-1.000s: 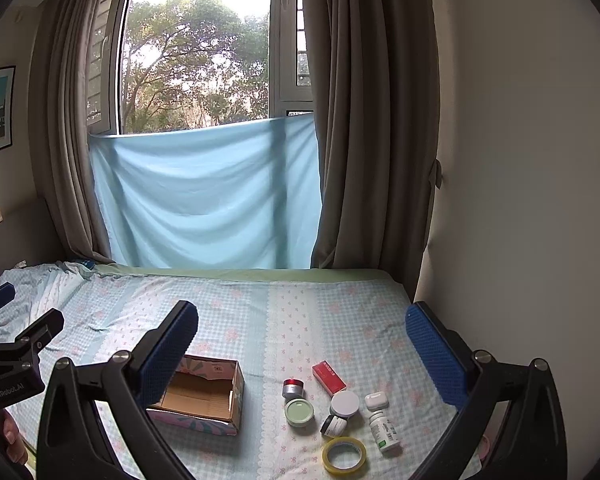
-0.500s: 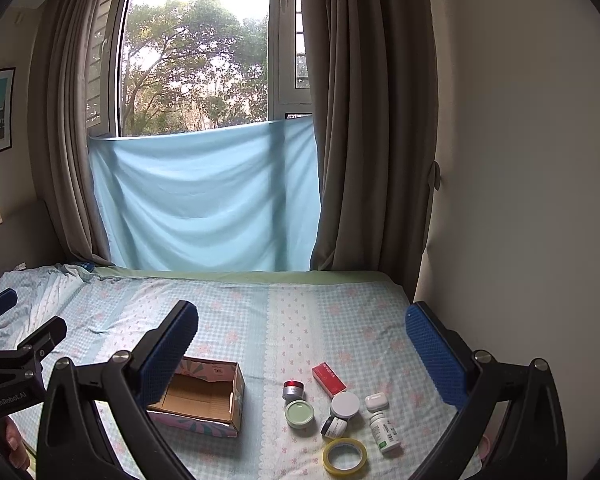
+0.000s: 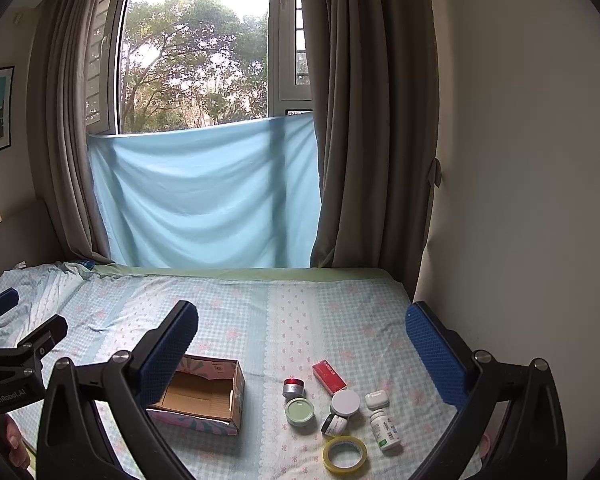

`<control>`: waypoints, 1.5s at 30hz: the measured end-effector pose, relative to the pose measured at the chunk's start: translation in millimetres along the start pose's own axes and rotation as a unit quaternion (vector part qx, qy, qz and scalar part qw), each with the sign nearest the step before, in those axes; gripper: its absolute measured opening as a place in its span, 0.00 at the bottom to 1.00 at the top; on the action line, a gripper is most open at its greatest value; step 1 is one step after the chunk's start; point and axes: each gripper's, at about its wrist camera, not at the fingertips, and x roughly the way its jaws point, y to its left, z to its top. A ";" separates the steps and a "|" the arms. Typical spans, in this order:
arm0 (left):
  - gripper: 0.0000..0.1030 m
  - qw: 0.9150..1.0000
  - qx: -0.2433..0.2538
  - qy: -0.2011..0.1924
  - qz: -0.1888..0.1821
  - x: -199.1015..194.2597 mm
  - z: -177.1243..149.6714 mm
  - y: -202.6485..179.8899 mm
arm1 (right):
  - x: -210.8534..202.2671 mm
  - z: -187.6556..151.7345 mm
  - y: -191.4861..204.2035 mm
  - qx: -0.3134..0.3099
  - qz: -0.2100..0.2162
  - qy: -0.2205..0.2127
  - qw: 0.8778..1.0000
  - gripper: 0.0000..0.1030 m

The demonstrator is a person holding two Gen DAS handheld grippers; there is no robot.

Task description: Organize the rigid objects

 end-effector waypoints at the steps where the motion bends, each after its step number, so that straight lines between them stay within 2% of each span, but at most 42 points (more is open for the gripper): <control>1: 1.00 1.000 0.001 0.000 0.000 0.0 0.0 -0.4 | -0.2 0.2 0.4 0.000 0.000 0.000 1.000 1.00; 18: 1.00 1.000 0.002 -0.004 -0.001 2.5 3.4 -0.9 | 3.5 2.4 6.1 -0.004 0.006 0.001 1.000 1.00; 26: 1.00 1.000 0.005 0.004 -0.019 14.9 6.1 -9.4 | 9.7 0.5 0.3 -0.002 0.008 0.012 1.000 1.00; 32: 1.00 0.998 0.017 0.046 -0.047 50.5 -2.5 -34.1 | 24.8 -10.9 -25.4 0.020 0.000 0.044 0.999 1.00; 36: 1.00 0.993 0.028 0.094 -0.069 90.8 -23.8 -63.7 | 43.5 -32.4 -54.3 0.029 -0.024 0.079 0.996 1.00; 45: 1.00 0.973 0.060 0.188 -0.123 198.1 -112.9 -148.3 | 121.1 -130.7 -136.0 0.051 -0.063 0.170 0.982 1.00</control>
